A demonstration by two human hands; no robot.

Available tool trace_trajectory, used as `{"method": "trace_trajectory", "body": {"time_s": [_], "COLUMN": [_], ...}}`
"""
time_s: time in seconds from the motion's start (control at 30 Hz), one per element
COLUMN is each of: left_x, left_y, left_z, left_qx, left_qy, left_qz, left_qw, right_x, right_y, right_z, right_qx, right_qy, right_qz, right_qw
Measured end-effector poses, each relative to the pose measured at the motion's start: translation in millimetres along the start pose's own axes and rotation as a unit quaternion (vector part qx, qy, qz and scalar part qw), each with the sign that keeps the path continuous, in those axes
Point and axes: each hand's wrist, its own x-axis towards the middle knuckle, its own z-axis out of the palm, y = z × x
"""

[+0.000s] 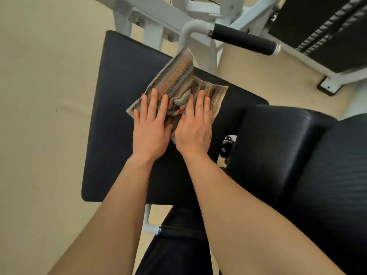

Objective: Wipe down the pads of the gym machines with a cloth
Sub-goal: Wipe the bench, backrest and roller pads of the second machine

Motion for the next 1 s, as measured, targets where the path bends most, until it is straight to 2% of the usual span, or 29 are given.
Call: {"method": "trace_trajectory", "body": {"time_s": [0.3,0.47,0.67,0.8,0.9,1.0], "left_x": [-75,-108,-164,-189,-198,-193], "left_y": [-36,-55,-64,-67,-67,-66], "left_z": [40,61,100,126,140,145], "left_qx": [0.005,0.037,0.055,0.092,0.131,0.166], "left_qy": [0.026,0.038,0.071,0.09,0.098,0.102], "left_qz": [0.017,0.06,0.067,0.122,0.195,0.248], "left_qw": [1.0,0.997,0.994,0.984,0.967,0.949], "right_x": [-98,-131,-188,-223,-244,-252], "right_y": [21,28,41,70,109,138], "right_z": [59,79,110,126,132,131], "right_qx": [-0.041,-0.052,-0.048,-0.083,-0.104,-0.079], "right_qy": [0.024,0.046,0.063,0.072,0.078,0.072], "right_qz": [0.051,0.055,0.038,-0.012,-0.051,-0.037], "right_qw": [0.998,0.996,0.996,0.994,0.99,0.994]}}
